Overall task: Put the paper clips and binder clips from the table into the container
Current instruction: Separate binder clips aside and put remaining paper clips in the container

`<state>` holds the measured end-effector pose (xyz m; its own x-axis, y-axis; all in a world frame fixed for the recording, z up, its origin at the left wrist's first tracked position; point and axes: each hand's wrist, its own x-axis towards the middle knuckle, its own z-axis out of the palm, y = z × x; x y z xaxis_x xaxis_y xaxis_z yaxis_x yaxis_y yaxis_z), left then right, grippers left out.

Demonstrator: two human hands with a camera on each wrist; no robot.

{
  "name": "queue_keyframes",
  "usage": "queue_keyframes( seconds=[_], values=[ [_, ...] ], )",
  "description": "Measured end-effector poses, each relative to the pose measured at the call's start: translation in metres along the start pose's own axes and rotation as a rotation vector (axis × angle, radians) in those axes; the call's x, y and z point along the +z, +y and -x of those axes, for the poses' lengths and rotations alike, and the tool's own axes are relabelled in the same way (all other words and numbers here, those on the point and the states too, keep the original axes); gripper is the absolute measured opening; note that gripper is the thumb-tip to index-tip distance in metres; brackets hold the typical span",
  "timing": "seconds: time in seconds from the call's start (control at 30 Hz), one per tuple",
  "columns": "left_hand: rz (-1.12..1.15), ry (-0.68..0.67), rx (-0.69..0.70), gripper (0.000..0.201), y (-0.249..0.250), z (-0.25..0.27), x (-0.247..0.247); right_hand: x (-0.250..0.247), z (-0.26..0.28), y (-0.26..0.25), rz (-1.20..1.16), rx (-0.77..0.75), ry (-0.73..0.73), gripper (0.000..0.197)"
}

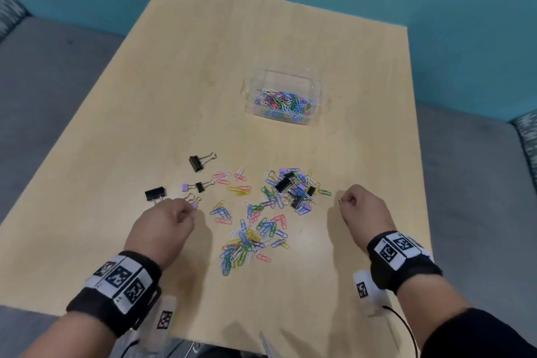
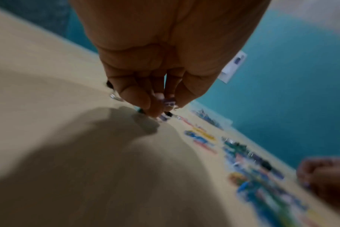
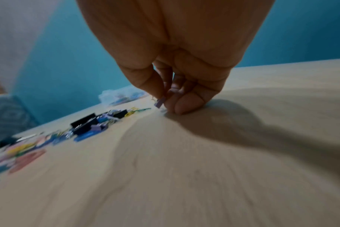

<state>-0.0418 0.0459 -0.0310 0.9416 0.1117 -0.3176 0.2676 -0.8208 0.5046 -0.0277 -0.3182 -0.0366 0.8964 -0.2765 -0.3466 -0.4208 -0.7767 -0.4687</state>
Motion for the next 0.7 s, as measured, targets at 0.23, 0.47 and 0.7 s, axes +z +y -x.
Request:
queue_keyframes(
  seconds=[0.23, 0.47, 0.7],
  values=[
    [-0.202, 0.047, 0.052, 0.007, -0.022, 0.007, -0.002, 0.010, 0.008, 0.001, 0.345, -0.310, 0.110, 0.022],
    [-0.321, 0.067, 0.382, 0.033, -0.006, 0.027, 0.003, 0.031, 0.042, -0.015, 0.732, -0.488, 0.040, 0.054],
    [-0.399, -0.209, 0.597, 0.033, 0.018, 0.076, 0.049, 0.062, 0.102, -0.038, 0.622, -0.400, -0.086, 0.064]
  ],
)
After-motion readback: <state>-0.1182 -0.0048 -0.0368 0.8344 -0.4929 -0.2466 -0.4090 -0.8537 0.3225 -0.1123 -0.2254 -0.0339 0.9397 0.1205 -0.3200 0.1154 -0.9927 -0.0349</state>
